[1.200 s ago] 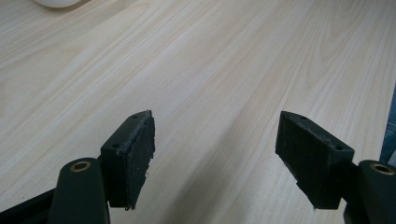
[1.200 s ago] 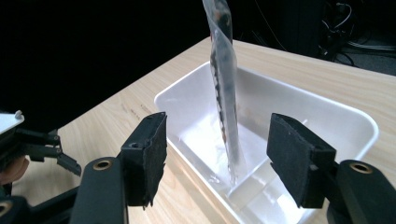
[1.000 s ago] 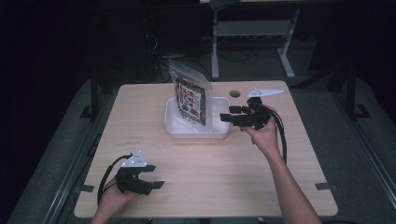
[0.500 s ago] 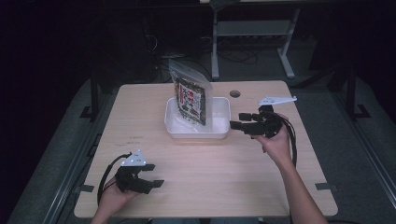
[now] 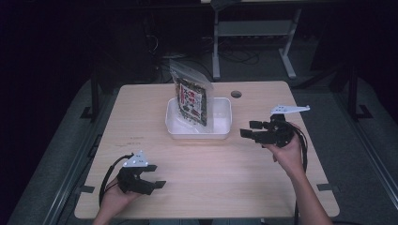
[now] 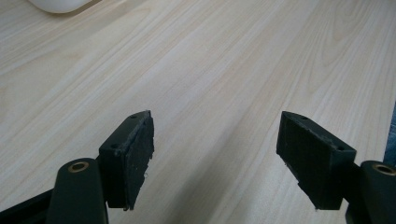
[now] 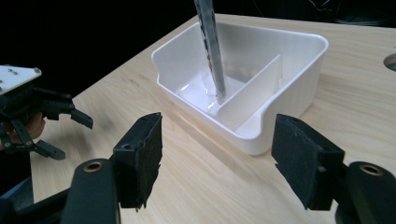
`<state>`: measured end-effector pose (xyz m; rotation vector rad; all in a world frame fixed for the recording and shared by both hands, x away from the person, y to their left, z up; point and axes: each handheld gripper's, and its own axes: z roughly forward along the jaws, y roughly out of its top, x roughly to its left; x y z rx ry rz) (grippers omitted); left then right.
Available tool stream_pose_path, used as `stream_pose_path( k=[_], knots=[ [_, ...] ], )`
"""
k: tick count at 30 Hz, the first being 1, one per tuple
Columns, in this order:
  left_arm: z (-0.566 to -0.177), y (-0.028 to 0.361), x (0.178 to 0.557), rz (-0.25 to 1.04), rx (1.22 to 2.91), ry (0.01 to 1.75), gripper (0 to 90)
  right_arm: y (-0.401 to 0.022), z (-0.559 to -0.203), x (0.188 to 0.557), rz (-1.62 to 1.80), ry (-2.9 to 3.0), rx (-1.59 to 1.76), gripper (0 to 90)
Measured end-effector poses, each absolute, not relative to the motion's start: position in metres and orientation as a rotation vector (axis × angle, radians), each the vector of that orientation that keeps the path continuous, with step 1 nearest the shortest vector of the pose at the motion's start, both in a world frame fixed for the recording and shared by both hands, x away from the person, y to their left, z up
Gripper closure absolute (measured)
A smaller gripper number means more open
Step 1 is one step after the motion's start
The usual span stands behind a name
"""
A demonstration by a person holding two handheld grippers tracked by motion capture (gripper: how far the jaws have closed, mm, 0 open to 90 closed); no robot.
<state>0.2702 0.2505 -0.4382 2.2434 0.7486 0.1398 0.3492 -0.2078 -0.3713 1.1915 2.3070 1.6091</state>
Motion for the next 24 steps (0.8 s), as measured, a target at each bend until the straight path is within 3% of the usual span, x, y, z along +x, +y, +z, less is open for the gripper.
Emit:
stream_pose_path(
  k=[24],
  knots=[
    [-0.440,0.246,0.271,0.147,2.246,0.752,26.7,-0.243,-0.395,0.319,1.577,2.314,1.285,29.7]
  ],
)
